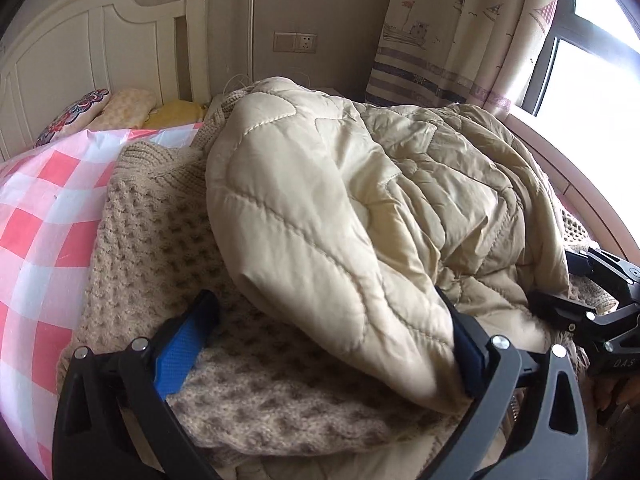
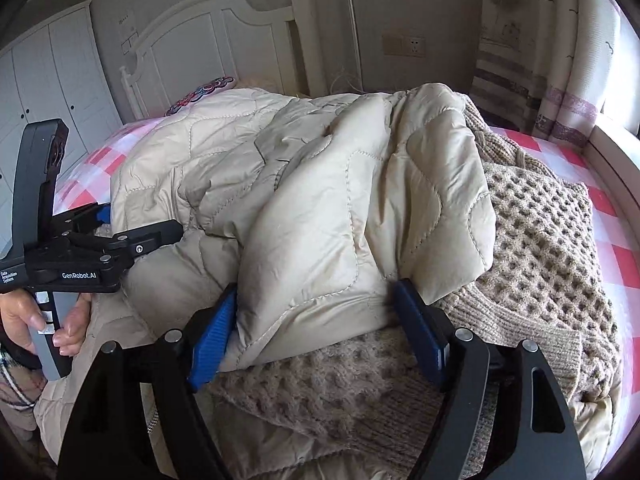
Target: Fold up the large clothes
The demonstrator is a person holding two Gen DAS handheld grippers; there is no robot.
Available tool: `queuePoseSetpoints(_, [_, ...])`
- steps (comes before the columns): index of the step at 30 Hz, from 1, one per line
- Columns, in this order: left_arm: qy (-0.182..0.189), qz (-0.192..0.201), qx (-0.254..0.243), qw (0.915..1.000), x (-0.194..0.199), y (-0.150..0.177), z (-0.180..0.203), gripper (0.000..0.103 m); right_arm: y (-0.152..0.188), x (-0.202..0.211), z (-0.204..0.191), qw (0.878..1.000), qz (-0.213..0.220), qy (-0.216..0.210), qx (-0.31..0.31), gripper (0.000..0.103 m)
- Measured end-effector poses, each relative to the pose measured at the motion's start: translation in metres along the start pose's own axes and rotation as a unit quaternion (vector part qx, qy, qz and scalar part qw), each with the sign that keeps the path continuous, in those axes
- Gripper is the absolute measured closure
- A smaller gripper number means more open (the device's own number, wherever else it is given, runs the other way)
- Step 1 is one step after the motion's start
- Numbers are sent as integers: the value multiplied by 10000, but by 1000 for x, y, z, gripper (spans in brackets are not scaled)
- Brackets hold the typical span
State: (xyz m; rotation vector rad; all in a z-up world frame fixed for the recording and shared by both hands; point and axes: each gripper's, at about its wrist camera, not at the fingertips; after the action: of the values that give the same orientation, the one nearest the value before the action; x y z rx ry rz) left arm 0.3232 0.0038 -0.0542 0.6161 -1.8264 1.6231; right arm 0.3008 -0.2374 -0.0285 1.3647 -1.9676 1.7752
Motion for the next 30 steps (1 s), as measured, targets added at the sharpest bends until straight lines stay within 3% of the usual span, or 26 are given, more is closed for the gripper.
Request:
queuePoseSetpoints(5, [36, 14, 33, 10000, 9, -7, -3, 2, 9, 24, -3, 9993, 50, -280, -248, 28])
queuePoseSetpoints(8, [-50, 472, 89, 9988, 45, -24, -12, 2, -4, 62, 5, 9958, 484, -678, -374, 32])
queuePoseSetpoints(12, [-5, 1208, 497, 9914, 83, -78, -27, 2, -49, 93, 25, 9929, 1168, 10, -214, 44])
queuePoseSetpoints(15, [-21, 1465, 710, 9867, 79, -116, -20, 2, -91, 79, 40, 9915, 1219, 387, -250, 56])
queuePoseSetpoints(17, [-106, 1350, 598, 9890, 59, -130, -6, 2, -112, 55, 46, 9924, 1084, 569, -141, 57])
queuePoseSetpoints(20, [-572, 924, -11, 9941, 6, -129, 20, 2, -122, 2, 61, 9949, 413, 920, -61, 59])
queuePoseSetpoints(22, [-1021, 315, -323, 9937, -46, -105, 25, 2, -111, -36, 80, 9865, -310, 1607, -97, 60])
queuePoseSetpoints(23, [-1036, -15, -299, 9942, -67, -94, 20, 2, -101, -45, 97, 9858, -453, 1561, -412, 61])
queuePoseSetpoints(24, [-862, -312, -136, 9957, -76, -90, 13, 11, -93, -44, 111, 9866, -399, 1370, -795, 63])
queuePoseSetpoints(25, [-614, -369, 221, 9972, -74, -94, 1, 8, -91, -38, 119, 9866, -299, 1238, -1016, 63])
queuePoseSetpoints(27, [-671, -190, 515, 9962, -70, -95, -11, 2, -97, -22, 119, 9865, -64, 1220, -1086, 63])
queuePoseSetpoints(30, [-635, -291, 510, 9963, -75, -94, -12, 2, -108, 1, 110, 9866, 414, 1198, -1030, 62])
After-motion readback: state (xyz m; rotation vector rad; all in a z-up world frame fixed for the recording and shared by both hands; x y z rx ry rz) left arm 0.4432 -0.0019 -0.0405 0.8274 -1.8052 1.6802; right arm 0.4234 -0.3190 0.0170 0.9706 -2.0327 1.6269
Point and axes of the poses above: each gripper's, at about its wrist camera, not at the fingertips, and x roughly against the way its jaws point, z to its right, y to its underside, and after that the axes turned 12 degrees about -y, right-handed
